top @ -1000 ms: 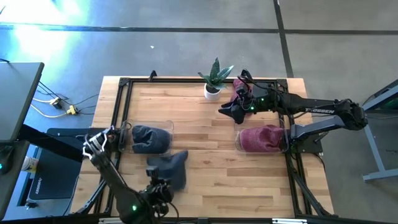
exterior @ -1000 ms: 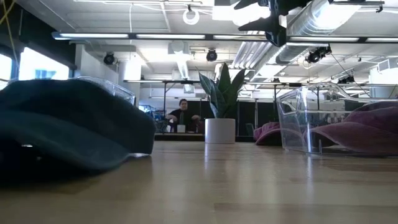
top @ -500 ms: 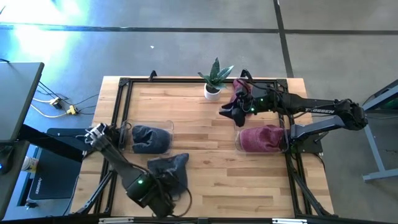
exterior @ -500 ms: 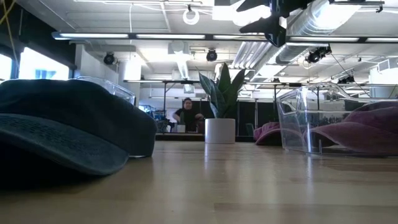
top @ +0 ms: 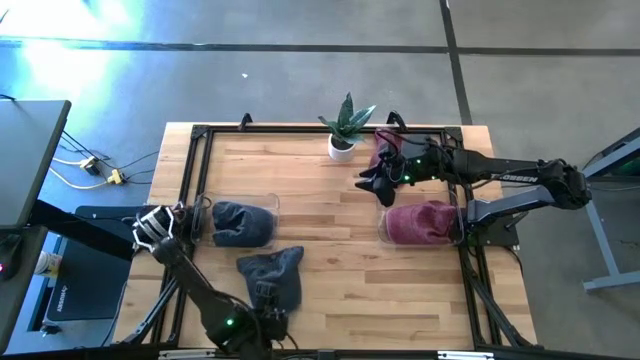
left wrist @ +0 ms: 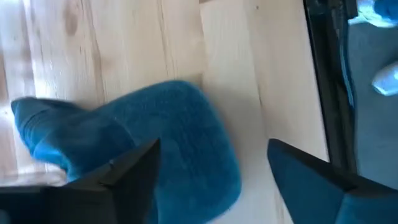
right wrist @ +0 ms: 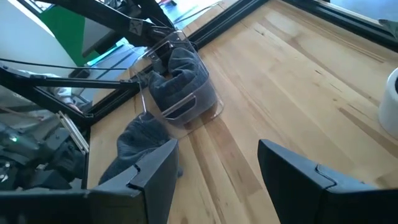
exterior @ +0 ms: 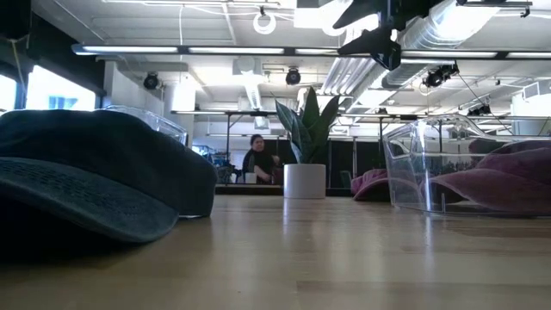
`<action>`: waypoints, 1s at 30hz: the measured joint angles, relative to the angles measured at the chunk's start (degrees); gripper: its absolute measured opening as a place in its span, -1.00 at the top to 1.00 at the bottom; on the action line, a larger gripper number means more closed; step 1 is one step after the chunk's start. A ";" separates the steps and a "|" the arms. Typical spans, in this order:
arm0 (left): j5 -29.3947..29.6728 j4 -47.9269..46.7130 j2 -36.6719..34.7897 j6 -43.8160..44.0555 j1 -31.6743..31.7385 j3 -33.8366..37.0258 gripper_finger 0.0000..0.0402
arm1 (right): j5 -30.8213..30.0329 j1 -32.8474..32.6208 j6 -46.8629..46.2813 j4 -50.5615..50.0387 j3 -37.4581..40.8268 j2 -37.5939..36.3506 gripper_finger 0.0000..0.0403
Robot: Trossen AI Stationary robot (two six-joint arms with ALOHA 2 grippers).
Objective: Pick & Place hat
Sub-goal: Put the blue cap into the left transparent bin
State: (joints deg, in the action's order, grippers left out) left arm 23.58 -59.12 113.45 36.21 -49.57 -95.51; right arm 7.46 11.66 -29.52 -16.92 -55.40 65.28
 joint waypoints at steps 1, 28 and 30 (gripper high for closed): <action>1.38 2.25 0.00 -0.18 -0.48 1.20 -0.53 | 0.00 0.00 0.00 0.00 0.00 0.00 -0.07; 14.12 18.63 3.77 -7.60 -2.59 14.02 -0.61 | -0.11 -0.02 -4.98 0.06 0.00 0.00 -0.07; 13.83 18.18 4.15 -7.45 -2.57 13.78 -0.61 | -0.13 -0.02 -4.98 0.04 0.00 0.00 -0.07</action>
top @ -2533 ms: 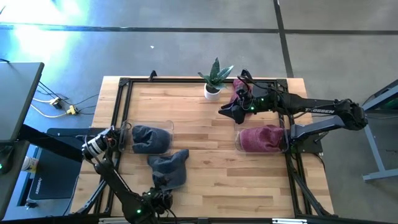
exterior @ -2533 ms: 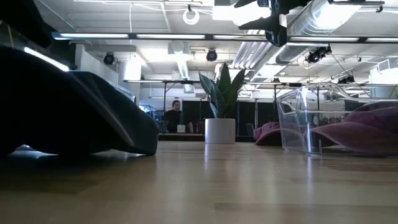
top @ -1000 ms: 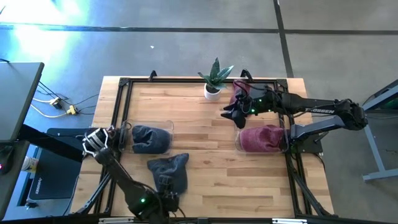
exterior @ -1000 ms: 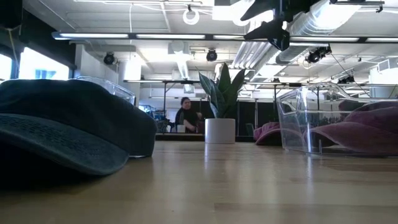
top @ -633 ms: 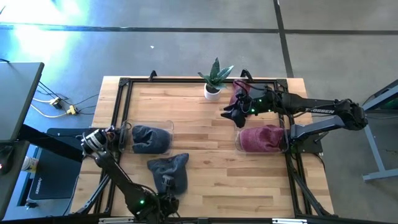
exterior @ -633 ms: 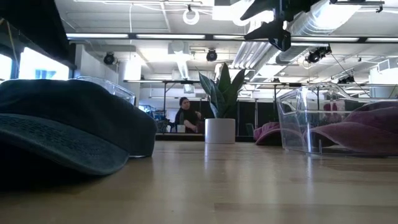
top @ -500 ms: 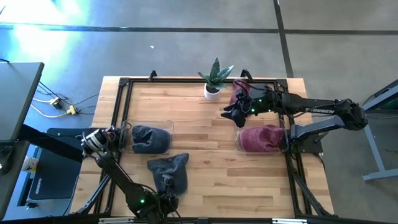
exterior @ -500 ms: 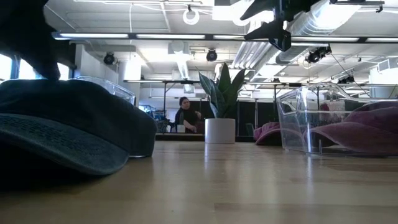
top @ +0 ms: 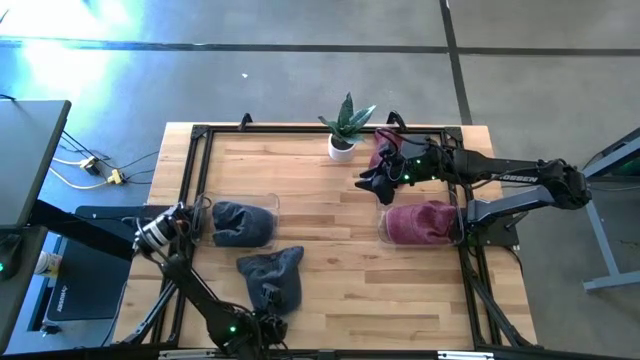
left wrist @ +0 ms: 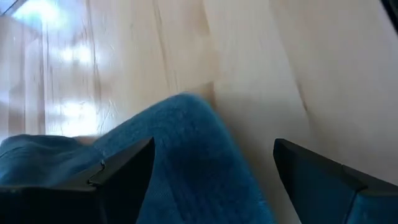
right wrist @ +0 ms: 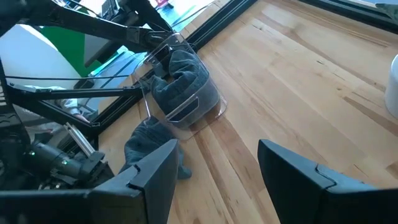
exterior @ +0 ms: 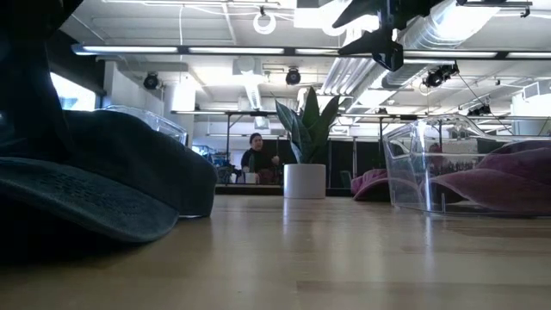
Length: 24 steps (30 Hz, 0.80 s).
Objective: Pick & Place hat
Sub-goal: Put the blue cap into the left transparent bin
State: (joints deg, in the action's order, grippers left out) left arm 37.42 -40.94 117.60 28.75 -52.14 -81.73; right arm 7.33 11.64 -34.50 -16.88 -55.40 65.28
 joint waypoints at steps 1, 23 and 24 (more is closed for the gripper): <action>0.63 -0.94 0.08 0.06 0.00 0.00 -0.61 | -0.04 0.00 0.00 0.00 0.00 0.00 -0.07; -2.90 -37.31 0.17 24.51 0.04 -14.58 0.78 | -1.44 -0.02 1.51 -0.02 0.00 0.00 -0.07; -3.53 -39.08 0.17 25.55 0.04 -16.04 0.88 | -1.44 -0.02 1.51 -0.01 0.00 0.00 -0.07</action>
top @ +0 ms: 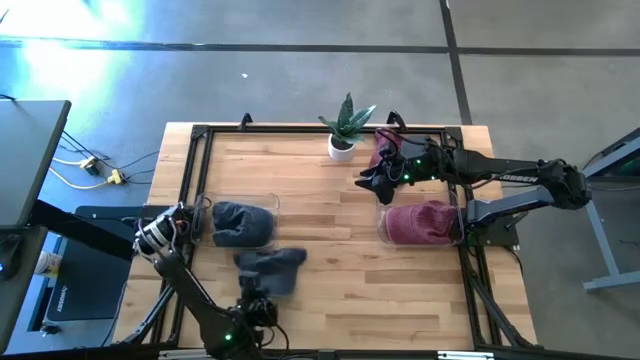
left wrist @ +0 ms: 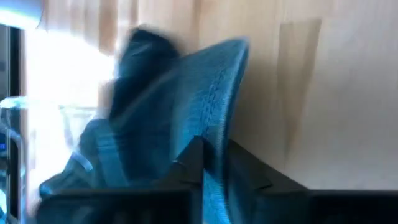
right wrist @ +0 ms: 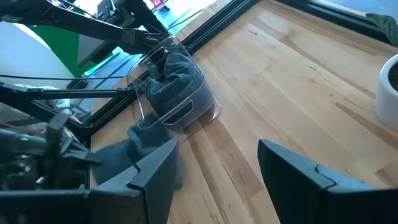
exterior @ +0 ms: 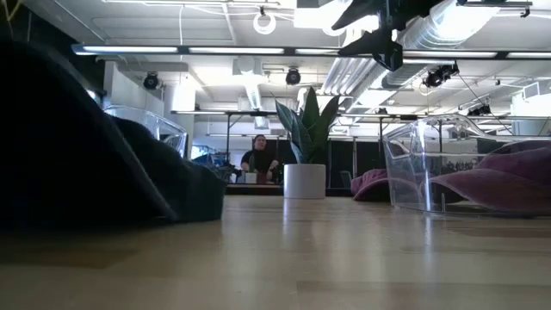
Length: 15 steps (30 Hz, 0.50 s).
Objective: Pick & Place hat
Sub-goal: Put the blue cap into the left transparent bin
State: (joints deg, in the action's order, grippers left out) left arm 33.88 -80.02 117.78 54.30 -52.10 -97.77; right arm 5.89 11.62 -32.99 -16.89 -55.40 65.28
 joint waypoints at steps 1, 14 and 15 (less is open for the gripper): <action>-0.55 -1.70 -0.02 1.30 0.00 -1.69 0.92 | 0.00 0.00 0.02 0.05 0.00 0.00 -0.07; -3.91 -9.83 -7.05 5.07 8.64 -27.72 0.99 | 0.56 0.04 6.49 0.49 0.00 0.00 -0.07; -3.58 -9.61 -7.89 4.90 10.09 -28.57 0.99 | 0.91 0.04 7.32 0.48 0.00 0.00 -0.07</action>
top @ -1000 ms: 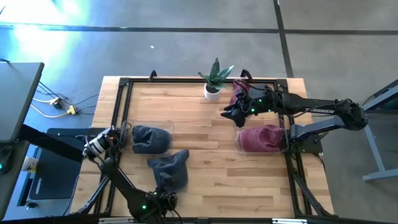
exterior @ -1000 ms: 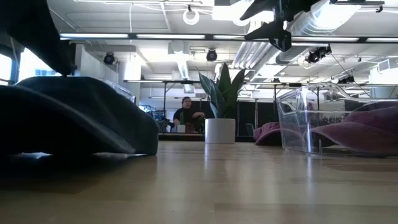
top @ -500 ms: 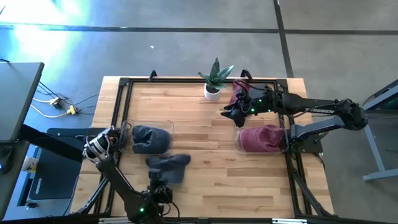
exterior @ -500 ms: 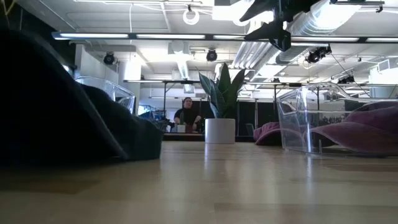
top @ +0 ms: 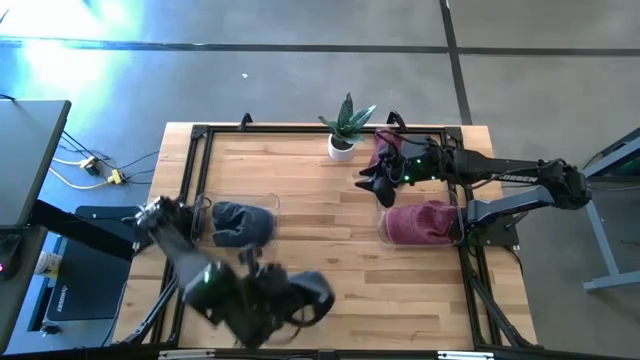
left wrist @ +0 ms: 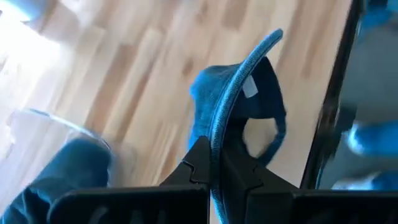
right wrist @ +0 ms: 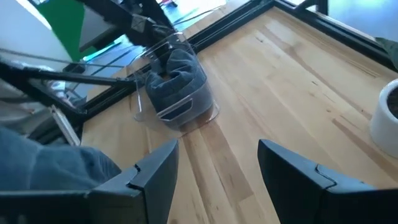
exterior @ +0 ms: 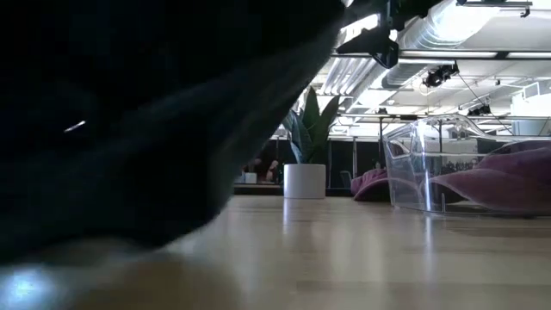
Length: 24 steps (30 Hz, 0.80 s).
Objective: Pick & Place hat
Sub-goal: Put the blue cap into the left transparent bin
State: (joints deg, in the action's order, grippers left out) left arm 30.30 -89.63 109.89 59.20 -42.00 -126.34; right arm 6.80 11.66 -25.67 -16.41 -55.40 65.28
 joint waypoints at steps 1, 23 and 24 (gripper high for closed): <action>0.07 0.48 -0.79 -0.02 1.61 -1.02 0.99 | 0.53 0.00 0.65 -0.03 0.00 -0.01 -0.07; -47.55 14.75 10.17 -41.79 43.45 -3.41 1.00 | 16.60 -2.87 6.30 -20.63 0.01 -12.14 -0.07; -48.37 14.37 11.37 -43.20 44.28 -3.36 1.00 | 15.71 -3.31 5.92 -21.02 0.02 -12.56 -0.07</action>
State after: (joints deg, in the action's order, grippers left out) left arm -18.06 -75.25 121.25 16.00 2.28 -129.70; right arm 22.51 8.35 -19.75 -37.43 -55.38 52.72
